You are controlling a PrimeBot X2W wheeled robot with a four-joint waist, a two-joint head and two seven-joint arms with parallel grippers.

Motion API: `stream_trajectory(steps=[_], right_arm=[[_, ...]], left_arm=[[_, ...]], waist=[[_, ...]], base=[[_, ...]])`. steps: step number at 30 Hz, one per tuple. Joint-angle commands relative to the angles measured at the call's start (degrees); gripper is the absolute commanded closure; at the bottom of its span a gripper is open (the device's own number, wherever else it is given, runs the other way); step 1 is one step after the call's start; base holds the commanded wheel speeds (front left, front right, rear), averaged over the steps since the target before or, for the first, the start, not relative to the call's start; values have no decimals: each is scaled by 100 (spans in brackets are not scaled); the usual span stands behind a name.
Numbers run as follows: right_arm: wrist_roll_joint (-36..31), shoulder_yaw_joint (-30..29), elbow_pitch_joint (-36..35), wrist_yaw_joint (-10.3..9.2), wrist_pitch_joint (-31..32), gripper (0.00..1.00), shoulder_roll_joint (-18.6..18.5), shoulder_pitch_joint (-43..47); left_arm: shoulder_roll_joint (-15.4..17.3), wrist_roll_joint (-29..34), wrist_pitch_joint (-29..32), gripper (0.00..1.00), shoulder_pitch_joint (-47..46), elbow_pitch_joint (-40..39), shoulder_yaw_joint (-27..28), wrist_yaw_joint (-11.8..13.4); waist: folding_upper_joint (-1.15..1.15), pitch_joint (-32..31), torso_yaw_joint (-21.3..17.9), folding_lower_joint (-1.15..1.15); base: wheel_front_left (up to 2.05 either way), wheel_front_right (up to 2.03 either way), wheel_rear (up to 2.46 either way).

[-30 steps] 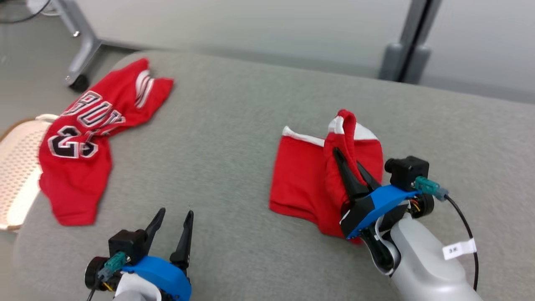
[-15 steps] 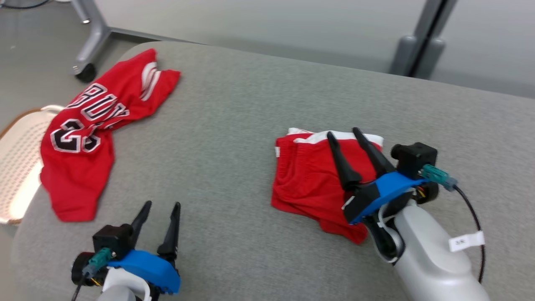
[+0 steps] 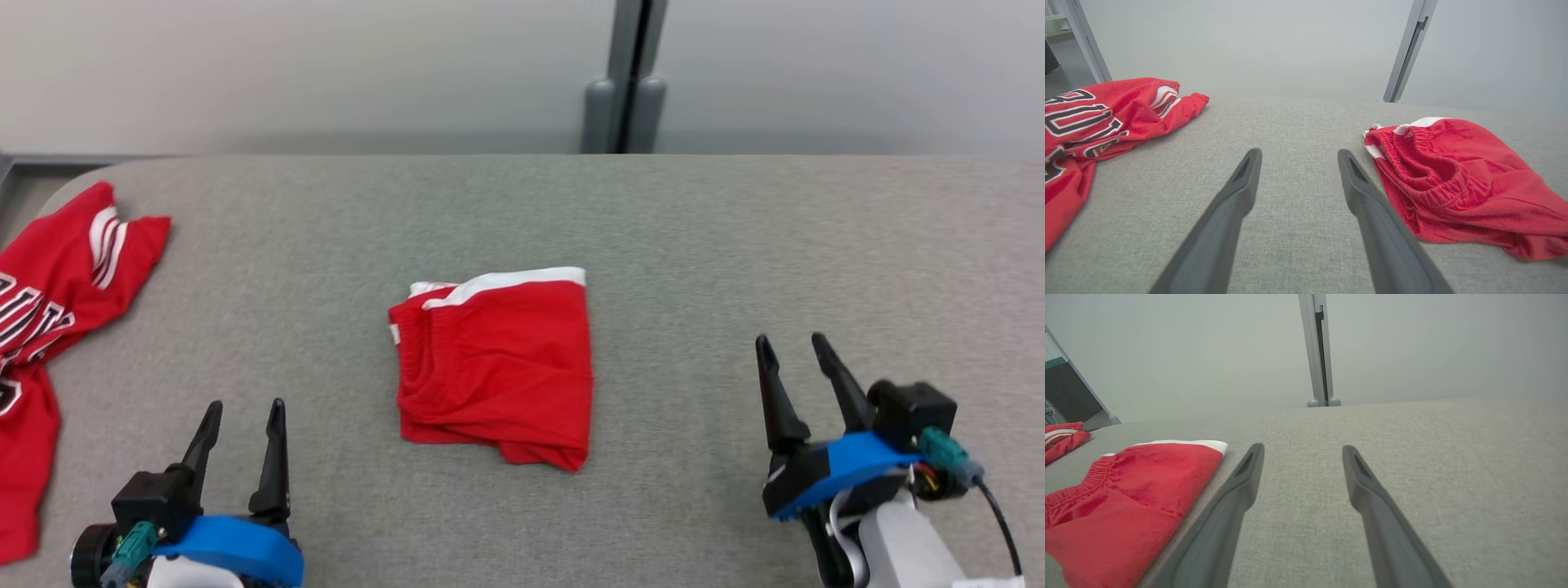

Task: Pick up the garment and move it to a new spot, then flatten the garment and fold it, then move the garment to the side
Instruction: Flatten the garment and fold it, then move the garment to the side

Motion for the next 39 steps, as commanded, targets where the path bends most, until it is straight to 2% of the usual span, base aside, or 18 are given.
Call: stream_trajectory(steps=[1,11,24,32,39], right_arm=[[-52,35,-24,2,-21,0,-5,151],[7,315,-93,2,-21,0,-10,918],[220,527,18,1,-21,0,-11,1041],[237,755,173,2,-21,0,-11,749],[234,1025,461,2,-21,0,-11,69]], left_arm=[[-7,54,-24,0,94,-22,82,-6],[-289,451,-24,0,578,163,415,-6],[-437,642,-24,0,711,251,428,-6],[-330,463,-24,0,540,154,184,-7],[9,23,-24,0,302,25,-321,-7]], waist=[[0,-193,-215,0],[0,-619,-523,0],[0,-733,-420,0],[0,-449,-175,0],[0,119,449,0]], base=[[0,0,0],[0,0,0],[0,0,0],[0,0,0],[0,0,0]])
